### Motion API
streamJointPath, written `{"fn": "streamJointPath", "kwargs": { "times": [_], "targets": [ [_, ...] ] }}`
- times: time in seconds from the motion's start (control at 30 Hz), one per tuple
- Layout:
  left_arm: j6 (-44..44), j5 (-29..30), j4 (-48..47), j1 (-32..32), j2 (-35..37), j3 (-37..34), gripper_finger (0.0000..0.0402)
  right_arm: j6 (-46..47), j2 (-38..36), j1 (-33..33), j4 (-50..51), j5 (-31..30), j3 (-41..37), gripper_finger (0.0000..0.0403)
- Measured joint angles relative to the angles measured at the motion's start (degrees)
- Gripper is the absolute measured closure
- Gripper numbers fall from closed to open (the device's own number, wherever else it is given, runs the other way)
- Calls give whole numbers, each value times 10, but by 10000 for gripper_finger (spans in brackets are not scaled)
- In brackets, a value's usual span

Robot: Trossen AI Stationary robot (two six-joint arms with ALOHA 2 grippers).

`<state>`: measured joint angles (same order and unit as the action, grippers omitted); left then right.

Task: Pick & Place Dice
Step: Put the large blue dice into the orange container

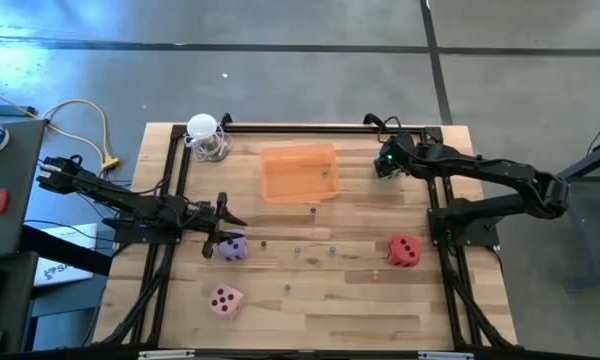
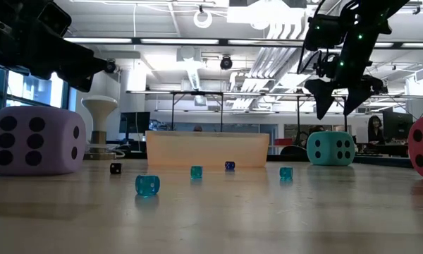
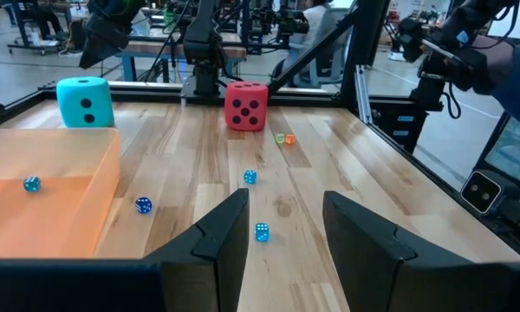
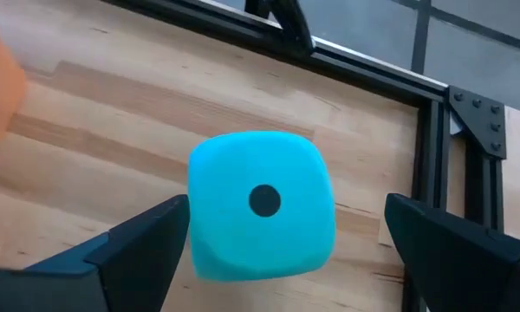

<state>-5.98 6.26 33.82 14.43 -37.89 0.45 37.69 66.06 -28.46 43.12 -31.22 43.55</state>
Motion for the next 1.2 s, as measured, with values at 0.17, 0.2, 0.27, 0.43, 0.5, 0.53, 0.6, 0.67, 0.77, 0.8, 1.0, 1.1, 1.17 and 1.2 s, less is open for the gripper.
{"fn": "streamJointPath", "kwargs": {
  "times": [0.17, 0.2, 0.27, 0.43, 0.5, 0.53, 0.6, 0.67, 0.77, 0.8, 1.0, 1.1, 1.17, 1.2],
  "targets": [
    [0, 0, 0, 0, 0, 0, 256, -14, 0, 3, -1, 12, 0, 25],
    [0, 0, 0, 0, 0, 0, 256, -17, 0, 3, -1, 13, 0, 25],
    [0, 0, 0, 0, 0, 0, 256, -30, 0, 3, -1, 10, 0, 25],
    [0, 0, 0, 0, 0, 0, 256, -59, 0, 3, -6, 6, 0, 25],
    [0, 0, 0, 0, 0, 0, 256, -60, 0, 1, -10, 18, 0, 25],
    [0, 0, 0, 0, 0, 0, 256, -61, 0, -1, -10, 23, 0, 25],
    [0, 0, 0, 0, 0, 0, 256, -64, 0, -9, -11, 40, 0, 25],
    [0, 0, 0, 0, 0, 0, 256, -71, 0, -18, -11, 51, -1, 25],
    [0, 0, 0, 0, 0, 0, 256, -80, 0, -29, -11, 57, -1, 25],
    [0, 0, 0, 0, 0, 0, 256, -80, 0, -32, -11, 61, -1, 25],
    [0, 0, 0, 0, 0, 0, 256, -114, 0, -48, -20, 110, -1, 25],
    [0, 0, 0, 0, 0, 0, 256, -123, 0, -56, -25, 115, -1, 25],
    [0, 0, 0, 0, 0, 0, 256, -125, 0, -59, -25, 117, -1, 25],
    [0, 0, 0, 0, 0, 0, 256, -125, 0, -59, -25, 118, -1, 25]
  ]
}}
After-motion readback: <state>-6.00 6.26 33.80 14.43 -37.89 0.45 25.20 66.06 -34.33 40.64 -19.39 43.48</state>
